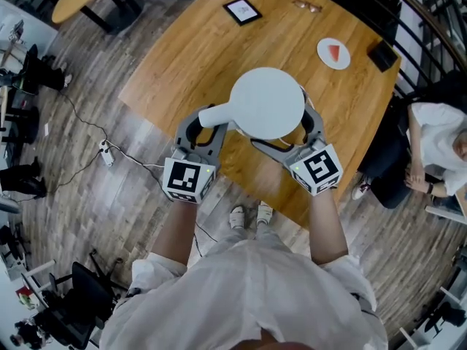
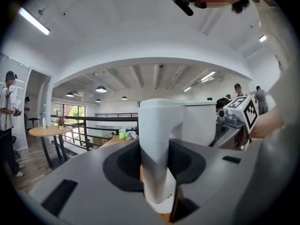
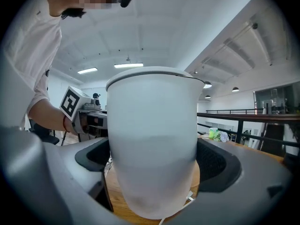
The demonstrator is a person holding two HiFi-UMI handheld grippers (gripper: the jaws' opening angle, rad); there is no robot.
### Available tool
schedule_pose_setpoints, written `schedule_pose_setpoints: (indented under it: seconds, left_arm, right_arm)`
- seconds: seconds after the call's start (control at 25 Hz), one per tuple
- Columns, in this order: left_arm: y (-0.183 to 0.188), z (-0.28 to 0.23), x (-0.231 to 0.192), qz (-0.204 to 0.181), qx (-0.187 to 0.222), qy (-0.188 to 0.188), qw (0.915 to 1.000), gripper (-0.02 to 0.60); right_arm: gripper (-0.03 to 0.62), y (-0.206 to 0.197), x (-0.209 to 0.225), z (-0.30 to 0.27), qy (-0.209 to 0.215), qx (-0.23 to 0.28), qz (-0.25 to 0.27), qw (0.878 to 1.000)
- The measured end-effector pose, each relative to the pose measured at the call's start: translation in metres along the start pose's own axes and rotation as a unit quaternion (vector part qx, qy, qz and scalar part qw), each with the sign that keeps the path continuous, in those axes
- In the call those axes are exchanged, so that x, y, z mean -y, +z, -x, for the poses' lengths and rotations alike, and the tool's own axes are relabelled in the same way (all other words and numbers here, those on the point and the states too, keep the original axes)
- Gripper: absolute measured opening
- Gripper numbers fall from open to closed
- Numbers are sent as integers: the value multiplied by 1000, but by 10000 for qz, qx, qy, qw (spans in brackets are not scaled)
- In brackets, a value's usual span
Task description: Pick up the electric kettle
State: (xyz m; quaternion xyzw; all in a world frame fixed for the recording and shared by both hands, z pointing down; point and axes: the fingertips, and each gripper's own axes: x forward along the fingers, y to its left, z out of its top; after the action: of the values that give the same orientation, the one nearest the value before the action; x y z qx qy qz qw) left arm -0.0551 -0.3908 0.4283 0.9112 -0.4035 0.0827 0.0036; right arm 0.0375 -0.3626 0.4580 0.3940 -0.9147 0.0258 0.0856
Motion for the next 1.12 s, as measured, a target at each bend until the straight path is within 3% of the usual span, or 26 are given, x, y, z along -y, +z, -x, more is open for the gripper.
schedule_pose_setpoints:
  seconds: [0.28,0.52,1.12]
  left_arm:
    - [50,22,32,-57,207,-155,9996,121]
    - [72,40,51,-158,381,-223,9989,118]
    - [77,50,56,-118,379,-297,9988,110]
  right_arm:
    - [566,46,-13,44,-291,246,138,9992]
    - [566,61,-27,67,-382,349,207,9984]
    - [568,66,-38,70,-365,428,165,9983]
